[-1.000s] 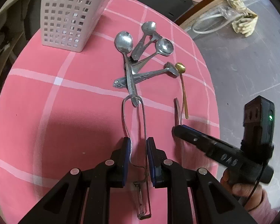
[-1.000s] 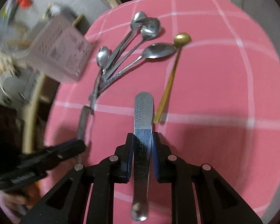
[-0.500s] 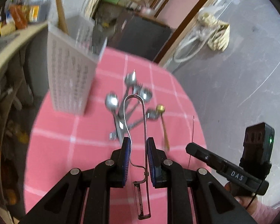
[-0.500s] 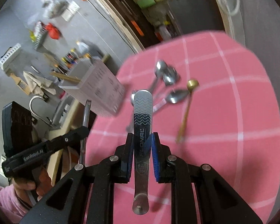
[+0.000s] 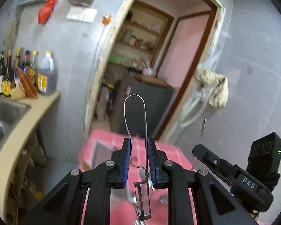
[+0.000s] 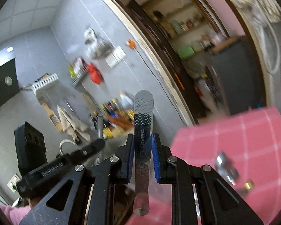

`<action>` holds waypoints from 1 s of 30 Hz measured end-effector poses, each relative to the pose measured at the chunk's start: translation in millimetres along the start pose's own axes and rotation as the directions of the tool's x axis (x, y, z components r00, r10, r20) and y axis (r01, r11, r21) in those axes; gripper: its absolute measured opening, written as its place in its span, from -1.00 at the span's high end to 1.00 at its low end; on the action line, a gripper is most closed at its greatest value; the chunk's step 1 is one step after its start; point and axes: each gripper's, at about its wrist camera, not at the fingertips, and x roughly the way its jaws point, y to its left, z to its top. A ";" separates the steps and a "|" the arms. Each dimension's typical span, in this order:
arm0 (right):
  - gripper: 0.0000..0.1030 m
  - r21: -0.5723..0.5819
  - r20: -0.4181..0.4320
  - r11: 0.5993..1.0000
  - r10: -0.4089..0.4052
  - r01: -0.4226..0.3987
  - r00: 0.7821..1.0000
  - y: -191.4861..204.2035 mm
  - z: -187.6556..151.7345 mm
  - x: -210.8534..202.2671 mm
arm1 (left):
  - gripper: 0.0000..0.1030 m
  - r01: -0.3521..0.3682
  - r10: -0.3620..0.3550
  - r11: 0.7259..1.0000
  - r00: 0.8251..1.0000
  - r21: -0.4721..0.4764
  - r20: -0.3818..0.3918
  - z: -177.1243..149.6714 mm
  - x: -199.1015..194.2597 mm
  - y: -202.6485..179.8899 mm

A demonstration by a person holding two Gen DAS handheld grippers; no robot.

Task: Organize utensils
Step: 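Lift the wire utensil with the left tool while the right tool carries the knife to the caddy, then insert both held utensils into the white caddy and open both grippers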

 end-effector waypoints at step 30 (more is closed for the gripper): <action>0.68 -0.127 -0.157 0.992 -0.015 -0.005 0.987 -4.7 -51.4 93.6 | 0.66 -0.036 0.026 0.989 0.997 0.145 0.068 -32.8 27.6 33.3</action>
